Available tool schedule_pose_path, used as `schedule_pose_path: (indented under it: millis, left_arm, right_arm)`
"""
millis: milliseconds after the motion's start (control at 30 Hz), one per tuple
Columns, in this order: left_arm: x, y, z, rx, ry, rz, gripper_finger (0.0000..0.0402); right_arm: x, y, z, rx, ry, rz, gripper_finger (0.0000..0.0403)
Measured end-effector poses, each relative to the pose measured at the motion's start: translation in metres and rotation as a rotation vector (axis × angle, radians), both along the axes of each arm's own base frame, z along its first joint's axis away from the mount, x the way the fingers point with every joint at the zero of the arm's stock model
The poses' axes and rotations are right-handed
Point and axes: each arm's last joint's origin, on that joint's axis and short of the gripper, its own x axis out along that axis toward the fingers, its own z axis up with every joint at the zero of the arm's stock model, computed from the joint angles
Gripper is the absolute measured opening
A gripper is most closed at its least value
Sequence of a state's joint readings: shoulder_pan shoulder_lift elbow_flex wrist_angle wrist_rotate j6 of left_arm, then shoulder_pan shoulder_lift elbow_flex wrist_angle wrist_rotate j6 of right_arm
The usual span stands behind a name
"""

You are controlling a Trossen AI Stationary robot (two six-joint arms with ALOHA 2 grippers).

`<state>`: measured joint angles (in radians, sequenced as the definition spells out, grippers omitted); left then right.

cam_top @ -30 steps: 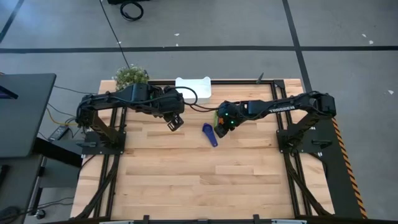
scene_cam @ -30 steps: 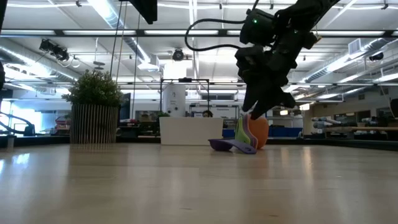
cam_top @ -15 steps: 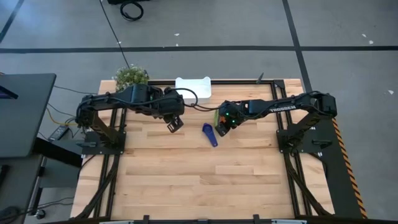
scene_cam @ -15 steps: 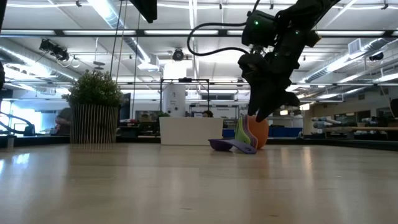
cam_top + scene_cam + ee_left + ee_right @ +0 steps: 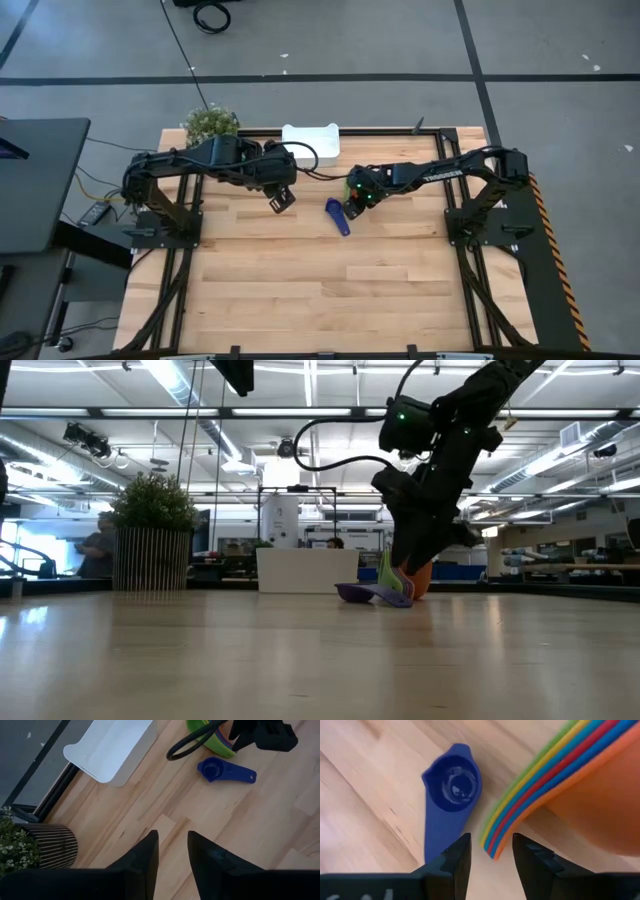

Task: Nest measuring cups in basket
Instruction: Adjust the nested measuring cups

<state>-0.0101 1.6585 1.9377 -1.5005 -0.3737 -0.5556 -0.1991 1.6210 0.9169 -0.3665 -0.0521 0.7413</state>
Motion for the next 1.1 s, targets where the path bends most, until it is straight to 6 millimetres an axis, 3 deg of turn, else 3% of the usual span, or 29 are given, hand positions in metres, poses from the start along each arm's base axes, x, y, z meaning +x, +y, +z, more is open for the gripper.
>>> schedule_pose_path:
  millis: [600,833,1100]
  left_arm:
    - [0.000,0.000,0.000,0.004,0.008,-0.011,0.0112]
    - [-0.001,0.000,0.000,0.005,0.016,-0.015,0.0112]
    - [-0.003,0.000,-0.001,0.008,0.040,-0.022,0.0112]
  right_arm:
    - [0.008,-0.008,-0.005,0.011,-0.055,-0.077,0.0151]
    - [0.007,-0.002,-0.004,0.162,-0.077,0.058,0.0148]
    - [0.003,0.013,0.010,0.243,-0.107,0.180,0.0093]
